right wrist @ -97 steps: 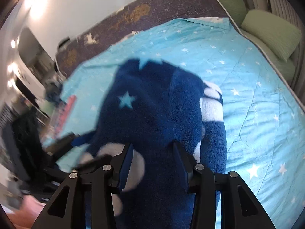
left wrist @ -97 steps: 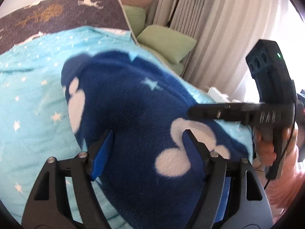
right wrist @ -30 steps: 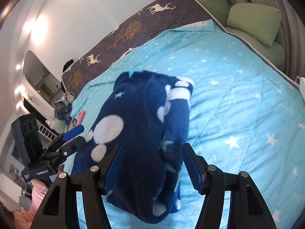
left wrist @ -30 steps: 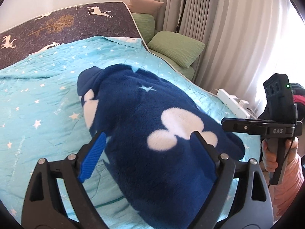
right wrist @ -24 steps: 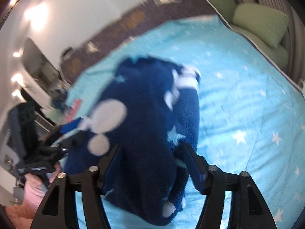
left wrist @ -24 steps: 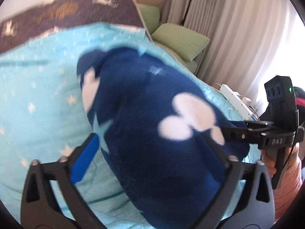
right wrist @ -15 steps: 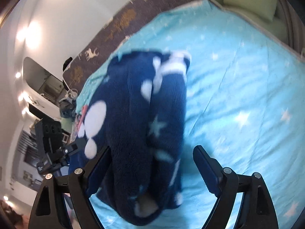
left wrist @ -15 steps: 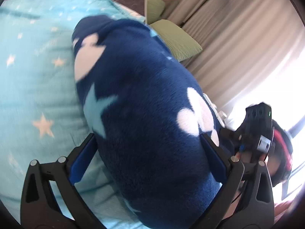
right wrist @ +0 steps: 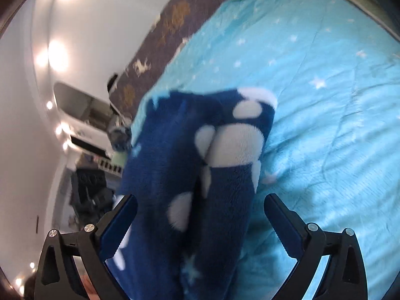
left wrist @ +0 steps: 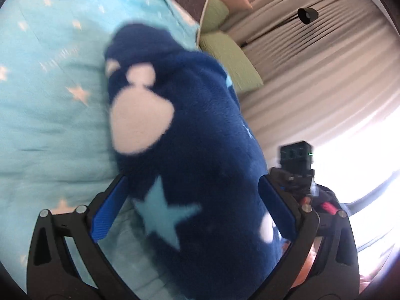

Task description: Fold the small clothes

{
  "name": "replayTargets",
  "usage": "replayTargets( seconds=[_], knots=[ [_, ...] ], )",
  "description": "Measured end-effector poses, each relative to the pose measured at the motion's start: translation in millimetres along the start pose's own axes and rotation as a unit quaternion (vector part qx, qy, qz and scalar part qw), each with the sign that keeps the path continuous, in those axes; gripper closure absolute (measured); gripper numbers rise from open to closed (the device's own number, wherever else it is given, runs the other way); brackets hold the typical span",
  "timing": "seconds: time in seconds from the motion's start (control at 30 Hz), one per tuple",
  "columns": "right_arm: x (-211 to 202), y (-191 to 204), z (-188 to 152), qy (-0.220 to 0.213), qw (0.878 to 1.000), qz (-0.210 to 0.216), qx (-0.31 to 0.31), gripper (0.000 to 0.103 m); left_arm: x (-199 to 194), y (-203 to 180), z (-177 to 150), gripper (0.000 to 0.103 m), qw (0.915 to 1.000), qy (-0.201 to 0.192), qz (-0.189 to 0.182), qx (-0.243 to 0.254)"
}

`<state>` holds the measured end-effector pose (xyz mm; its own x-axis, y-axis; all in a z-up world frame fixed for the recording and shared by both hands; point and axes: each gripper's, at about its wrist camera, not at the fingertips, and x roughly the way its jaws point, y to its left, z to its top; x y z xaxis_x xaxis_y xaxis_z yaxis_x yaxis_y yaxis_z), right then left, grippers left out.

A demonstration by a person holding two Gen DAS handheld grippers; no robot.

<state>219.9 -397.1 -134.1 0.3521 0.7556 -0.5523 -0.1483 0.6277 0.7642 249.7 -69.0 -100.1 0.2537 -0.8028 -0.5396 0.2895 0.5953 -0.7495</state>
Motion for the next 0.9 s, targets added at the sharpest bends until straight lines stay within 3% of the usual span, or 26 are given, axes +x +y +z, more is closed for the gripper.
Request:
replayTargets(
  seconds=[0.07,0.33,0.53,0.67,0.7,0.8,0.9],
  knots=[
    [15,-4,3,0.028,0.999,0.015,0.007,0.0,11,8,6,0.001,0.9998,0.012,-0.005,-0.017],
    [45,-20,11,0.064,0.994,0.092,0.021,0.0,23,20,5,0.0,0.9978,0.033,-0.058,-0.007],
    [57,-19,22,0.096,0.988,0.121,0.005,0.0,32,13,5,0.0,0.9983,0.036,-0.037,0.026],
    [69,-7,28,0.086,0.989,0.117,-0.009,0.0,31,-2,-2,0.001,0.9988,0.01,-0.013,0.047],
    [68,-2,25,0.08,0.991,0.11,-0.015,0.0,28,-8,-3,0.006,0.9983,-0.003,-0.004,0.057],
    [58,20,19,0.053,0.994,0.089,-0.041,0.006,14,-47,-7,0.016,0.992,-0.041,0.032,0.115],
    [29,51,21,0.01,0.993,0.09,-0.081,0.012,-5,-84,-1,0.016,0.9834,-0.065,0.034,0.166]
  ],
)
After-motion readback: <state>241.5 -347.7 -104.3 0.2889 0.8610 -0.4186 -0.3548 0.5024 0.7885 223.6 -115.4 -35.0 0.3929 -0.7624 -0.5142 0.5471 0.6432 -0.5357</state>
